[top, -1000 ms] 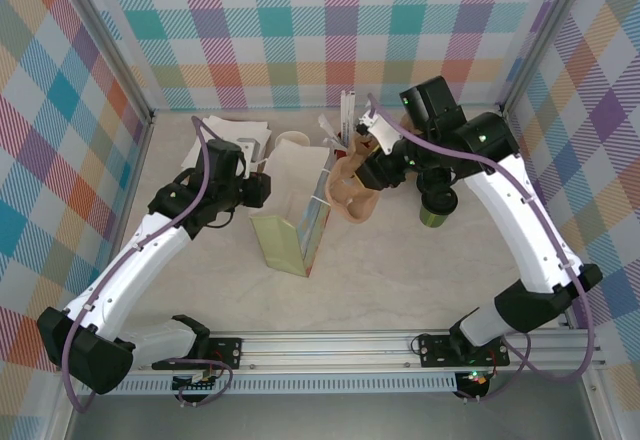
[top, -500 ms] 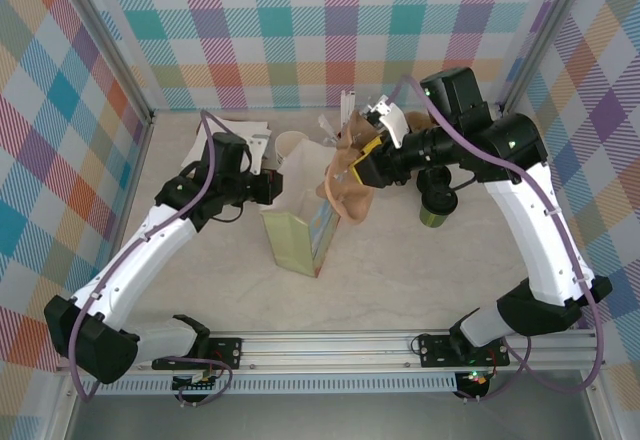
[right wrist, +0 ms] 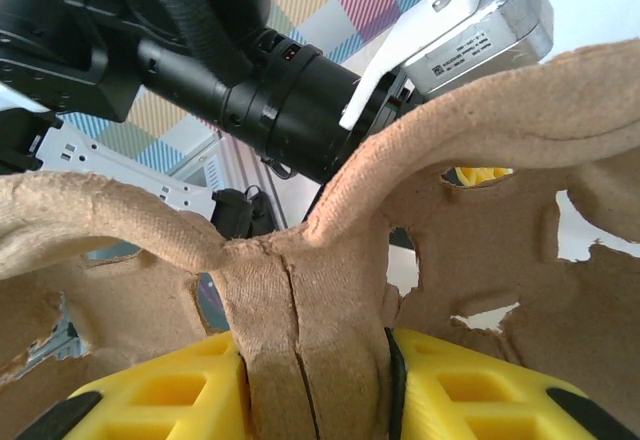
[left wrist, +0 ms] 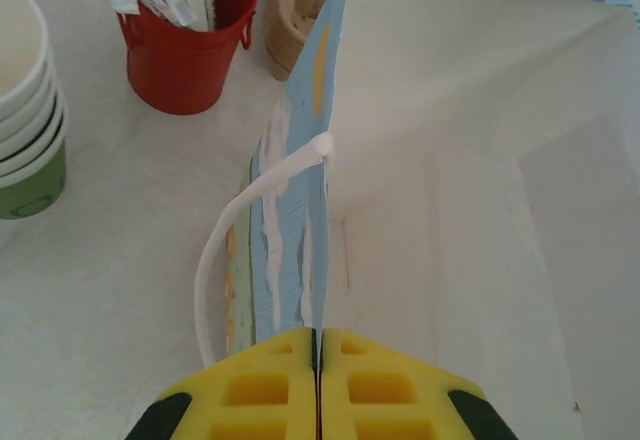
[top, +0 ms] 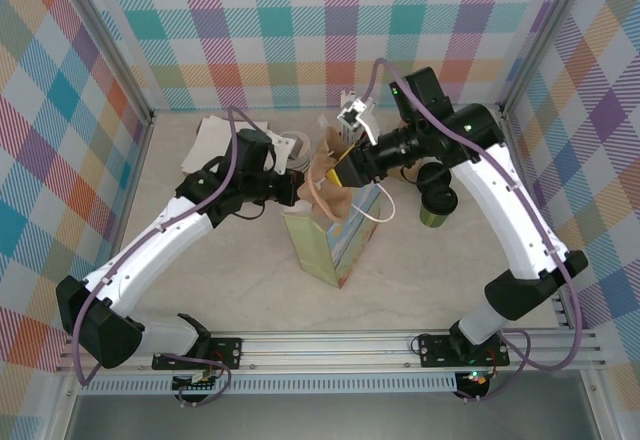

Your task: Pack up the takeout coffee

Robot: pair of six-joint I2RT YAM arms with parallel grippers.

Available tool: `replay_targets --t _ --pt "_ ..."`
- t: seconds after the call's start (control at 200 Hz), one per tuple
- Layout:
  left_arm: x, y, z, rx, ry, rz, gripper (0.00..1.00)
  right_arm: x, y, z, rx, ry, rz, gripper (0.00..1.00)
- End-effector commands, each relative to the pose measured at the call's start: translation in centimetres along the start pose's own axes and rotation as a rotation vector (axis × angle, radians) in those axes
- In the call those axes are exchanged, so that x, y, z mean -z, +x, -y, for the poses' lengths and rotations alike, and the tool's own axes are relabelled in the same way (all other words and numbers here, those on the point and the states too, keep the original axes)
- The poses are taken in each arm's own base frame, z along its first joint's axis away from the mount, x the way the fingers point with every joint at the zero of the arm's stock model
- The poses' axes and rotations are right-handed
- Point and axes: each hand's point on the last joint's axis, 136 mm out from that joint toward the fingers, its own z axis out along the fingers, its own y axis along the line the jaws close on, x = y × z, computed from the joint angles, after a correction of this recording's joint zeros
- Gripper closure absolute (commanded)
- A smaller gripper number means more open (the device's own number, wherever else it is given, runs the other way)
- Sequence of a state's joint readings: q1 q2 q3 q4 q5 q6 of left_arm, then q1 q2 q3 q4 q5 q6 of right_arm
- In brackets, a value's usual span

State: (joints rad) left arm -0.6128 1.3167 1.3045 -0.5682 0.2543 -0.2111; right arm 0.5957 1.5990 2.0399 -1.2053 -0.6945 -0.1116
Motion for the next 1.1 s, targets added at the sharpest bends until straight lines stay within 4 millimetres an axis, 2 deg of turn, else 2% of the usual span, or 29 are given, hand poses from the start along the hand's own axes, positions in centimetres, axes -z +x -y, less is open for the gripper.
replay_targets --t 0.0,0.27,0.51,0.65,0.805,1.095 --pt "0.5 -1.7 1.8 -0.018 0.054 0.055 0.95 -1.2 0.4 0.2 -0.044 -0.071 -0.025 0.63" --pt "0.1 -1.2 2.3 -0.017 0.068 0.046 0.95 -2.3 2.3 2.6 -0.178 -0.078 -0.076 0.64" --pt "-0.3 -1.1 2.8 -0.022 0.082 0.036 0.95 -2.8 4.2 5.8 -0.237 0.023 -0.135 0.64" --pt "-0.5 -0.7 2.8 -0.022 0.08 0.024 0.95 -2.8 4.7 6.8 -0.252 0.061 -0.152 0.64" --pt "-0.7 -0.4 2.4 -0.017 0.057 0.015 0.85 -2.8 5.0 7.5 -0.26 0.098 -0.169 0.64" --pt "0.7 -0.4 2.1 -0.015 0.031 0.034 0.69 -2.6 5.5 8.3 -0.278 0.14 -0.183 0.64"
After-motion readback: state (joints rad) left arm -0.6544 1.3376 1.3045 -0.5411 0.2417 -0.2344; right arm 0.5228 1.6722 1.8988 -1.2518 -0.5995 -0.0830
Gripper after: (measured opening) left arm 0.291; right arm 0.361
